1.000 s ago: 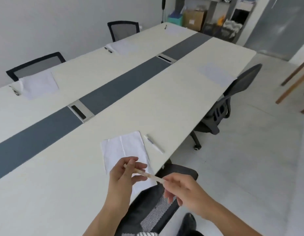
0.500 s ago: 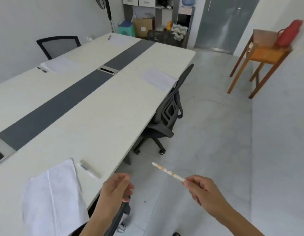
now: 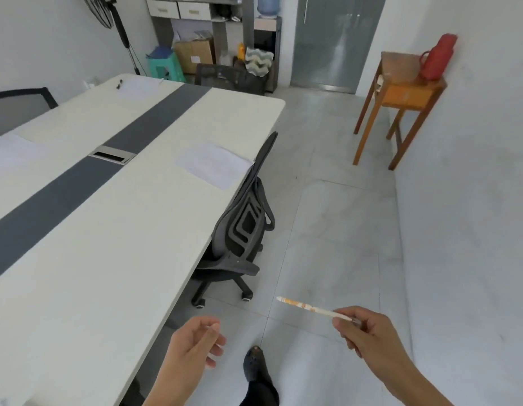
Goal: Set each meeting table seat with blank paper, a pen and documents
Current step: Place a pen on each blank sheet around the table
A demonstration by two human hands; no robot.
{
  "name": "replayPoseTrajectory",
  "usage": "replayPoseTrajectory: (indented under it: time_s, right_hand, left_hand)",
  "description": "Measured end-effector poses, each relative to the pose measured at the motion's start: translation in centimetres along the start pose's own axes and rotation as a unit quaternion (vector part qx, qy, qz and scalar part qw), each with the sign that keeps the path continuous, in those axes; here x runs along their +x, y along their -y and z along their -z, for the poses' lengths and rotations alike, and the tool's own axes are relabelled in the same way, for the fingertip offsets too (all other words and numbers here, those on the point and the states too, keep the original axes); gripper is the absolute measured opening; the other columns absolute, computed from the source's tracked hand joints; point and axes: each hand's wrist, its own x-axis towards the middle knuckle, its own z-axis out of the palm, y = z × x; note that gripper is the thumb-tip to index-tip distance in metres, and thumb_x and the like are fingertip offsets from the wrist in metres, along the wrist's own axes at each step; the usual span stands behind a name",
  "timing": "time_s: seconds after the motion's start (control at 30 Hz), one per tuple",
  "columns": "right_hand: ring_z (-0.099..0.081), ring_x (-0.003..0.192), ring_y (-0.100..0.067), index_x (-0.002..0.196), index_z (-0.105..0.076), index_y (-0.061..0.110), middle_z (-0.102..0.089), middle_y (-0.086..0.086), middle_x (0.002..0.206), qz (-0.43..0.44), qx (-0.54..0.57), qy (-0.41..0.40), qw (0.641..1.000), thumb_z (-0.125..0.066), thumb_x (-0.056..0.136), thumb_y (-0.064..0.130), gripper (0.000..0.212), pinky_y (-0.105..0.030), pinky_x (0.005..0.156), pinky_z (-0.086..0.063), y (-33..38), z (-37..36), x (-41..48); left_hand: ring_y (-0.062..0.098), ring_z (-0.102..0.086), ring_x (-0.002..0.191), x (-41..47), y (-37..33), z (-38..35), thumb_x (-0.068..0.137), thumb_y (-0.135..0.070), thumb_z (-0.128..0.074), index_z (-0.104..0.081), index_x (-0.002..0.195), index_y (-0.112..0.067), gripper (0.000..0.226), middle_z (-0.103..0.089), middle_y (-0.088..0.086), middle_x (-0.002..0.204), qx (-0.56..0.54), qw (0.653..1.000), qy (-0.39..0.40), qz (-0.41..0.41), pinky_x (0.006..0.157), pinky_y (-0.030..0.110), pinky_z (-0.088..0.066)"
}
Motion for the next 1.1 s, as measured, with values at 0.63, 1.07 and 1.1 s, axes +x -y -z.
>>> replayPoseTrajectory:
  time_s: [0.63, 1.07, 1.1]
  right_hand:
    - [-0.07, 0.081, -0.024, 0.08, -0.075, 0.004, -0.075, -0.011, 0.081, -0.005, 0.072, -0.053, 0.996, -0.063, 0.089, 0.001, 0.015, -0.033, 0.054, -0.049, 13.1, 7.0, 31.0]
    - [-0.052, 0.056, -0.024, 0.101, -0.058, 0.015, -0.058, -0.008, 0.06, 0.045, -0.025, 0.146, 0.988, -0.041, 0.103, 0.026, 0.02, -0.032, 0.049, -0.037, 22.7, 7.9, 55.9]
    - [-0.048, 0.054, -0.022, 0.1, -0.059, 0.015, -0.054, -0.007, 0.059, 0.054, -0.041, 0.163, 0.984, -0.042, 0.103, 0.028, 0.021, -0.031, 0.048, -0.037, 23.2, 6.9, 57.2]
  left_hand:
    - [0.02, -0.066, 0.064, 25.2, -17.9, -6.0, 0.095, -0.009, -0.055, -0.066, 0.093, -0.011, 0.011, -0.073, 0.012, 0.076, -0.001, 0.998, -0.054, -0.02, 0.056, 0.032, -0.053]
    - [0.021, -0.065, 0.066, 34.0, -26.0, -12.7, 0.095, -0.012, -0.055, -0.066, 0.094, -0.011, 0.012, -0.073, 0.011, 0.076, -0.105, 0.968, -0.225, 0.035, 0.061, 0.035, -0.053]
    - [0.021, -0.065, 0.067, 34.0, -25.8, -12.7, 0.095, -0.012, -0.055, -0.066, 0.094, -0.011, 0.012, -0.073, 0.012, 0.077, -0.112, 0.964, -0.237, 0.045, 0.061, 0.034, -0.052]
